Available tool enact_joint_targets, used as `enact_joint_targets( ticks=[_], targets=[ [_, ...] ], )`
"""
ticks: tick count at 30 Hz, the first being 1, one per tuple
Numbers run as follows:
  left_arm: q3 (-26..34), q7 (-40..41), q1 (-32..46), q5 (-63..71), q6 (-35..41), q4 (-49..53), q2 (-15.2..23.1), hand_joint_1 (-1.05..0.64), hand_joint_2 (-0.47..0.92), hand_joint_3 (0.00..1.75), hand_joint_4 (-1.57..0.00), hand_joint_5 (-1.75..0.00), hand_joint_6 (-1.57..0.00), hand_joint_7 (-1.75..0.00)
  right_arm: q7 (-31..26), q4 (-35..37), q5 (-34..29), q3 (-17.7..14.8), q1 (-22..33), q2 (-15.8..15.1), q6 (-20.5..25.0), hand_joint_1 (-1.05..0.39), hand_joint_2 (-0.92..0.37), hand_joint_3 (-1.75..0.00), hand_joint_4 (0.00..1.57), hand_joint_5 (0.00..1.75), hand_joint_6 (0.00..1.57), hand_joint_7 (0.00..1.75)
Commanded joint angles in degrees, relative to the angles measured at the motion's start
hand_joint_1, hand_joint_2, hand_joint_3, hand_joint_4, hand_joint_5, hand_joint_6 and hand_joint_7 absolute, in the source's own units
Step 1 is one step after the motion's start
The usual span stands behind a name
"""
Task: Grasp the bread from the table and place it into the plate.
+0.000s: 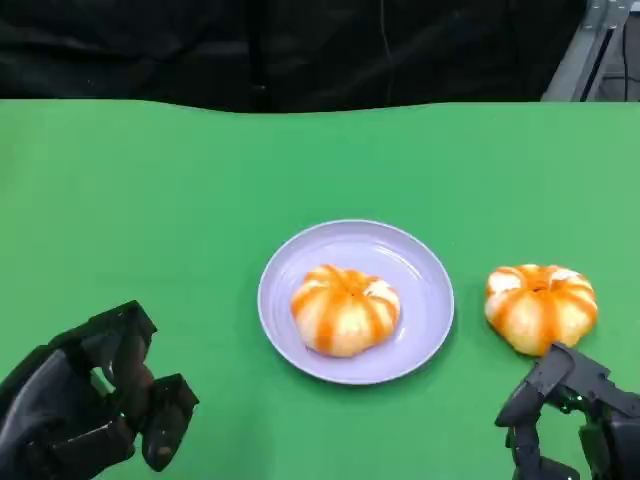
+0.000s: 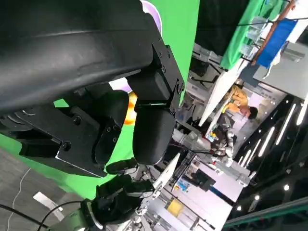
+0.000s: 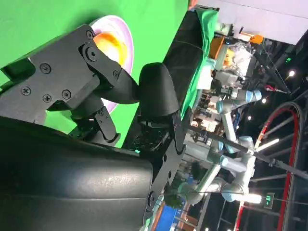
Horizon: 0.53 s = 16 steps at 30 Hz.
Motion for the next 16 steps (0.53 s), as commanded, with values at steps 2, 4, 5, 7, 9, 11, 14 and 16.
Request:
enact_joint_targets(
  ticks=[2, 4, 5, 7, 9, 11, 14, 16],
  targets=[
    [0.5, -1.3, -0.7, -0.7, -0.8, 2.1, 1.1, -0.04, 0.58, 1.55, -1.14, -1.75, -0.96, -1.75, 0.1, 0.1, 0.7, -0.6, 0.1, -0.7, -0.5, -0.12, -0.48, -1.28, 0.83, 1.75, 0.74, 1.53],
    [0.6, -1.7, -0.9, -0.8, -0.8, 2.7, 1.2, -0.05, 0.59, 1.56, -1.14, -1.75, -0.95, -1.75, 0.1, 0.2, 0.7, -0.6, 0.0, -0.7, -0.6, -0.12, -0.48, -1.28, 0.83, 1.75, 0.74, 1.52],
    [0.6, -1.7, -0.9, -0.7, -0.8, 2.8, 1.2, -0.05, 0.59, 1.56, -1.13, -1.75, -0.95, -1.75, 0.1, 0.3, 0.8, -0.6, 0.0, -0.7, -0.6, -0.12, -0.48, -1.28, 0.83, 1.75, 0.74, 1.52],
    [0.6, -1.6, -1.0, -0.6, -0.8, 2.8, 1.2, -0.05, 0.58, 1.56, -1.13, -1.75, -0.95, -1.75, 0.2, 0.4, 1.0, -0.6, -0.1, -0.8, -0.7, -0.10, -0.48, -1.28, 0.84, 1.75, 0.75, 1.52],
    [0.5, -1.5, -0.9, -0.8, -0.8, 2.6, 0.9, -0.05, 0.59, 1.57, -1.13, -1.75, -0.95, -1.75, 0.2, 0.3, 1.0, -0.6, 0.0, -0.8, -0.7, -0.10, -0.48, -1.29, 0.84, 1.74, 0.75, 1.52],
    [0.5, -1.2, -0.8, -0.6, -1.0, 2.4, 0.8, -0.05, 0.60, 1.58, -1.13, -1.75, -0.95, -1.75, 0.2, -0.5, 0.9, -0.5, 0.4, -0.7, 0.1, -0.10, -0.48, -1.29, 0.83, 1.74, 0.75, 1.51],
    [0.3, -0.8, -0.7, -0.2, -1.2, 2.1, 0.6, -0.04, 0.58, 1.58, -1.13, -1.75, -0.96, -1.75, 0.3, -1.1, 0.8, -0.5, 0.8, -0.7, 0.6, -0.10, -0.48, -1.28, 0.83, 1.75, 0.75, 1.51],
    [0.2, -0.7, -0.7, -0.2, -1.3, 2.0, 0.5, -0.03, 0.59, 1.60, -1.14, -1.75, -0.96, -1.75, 0.3, -0.4, 0.9, -0.6, 0.4, -0.8, -0.2, -0.09, -0.48, -1.28, 0.83, 1.75, 0.75, 1.51]
  ],
)
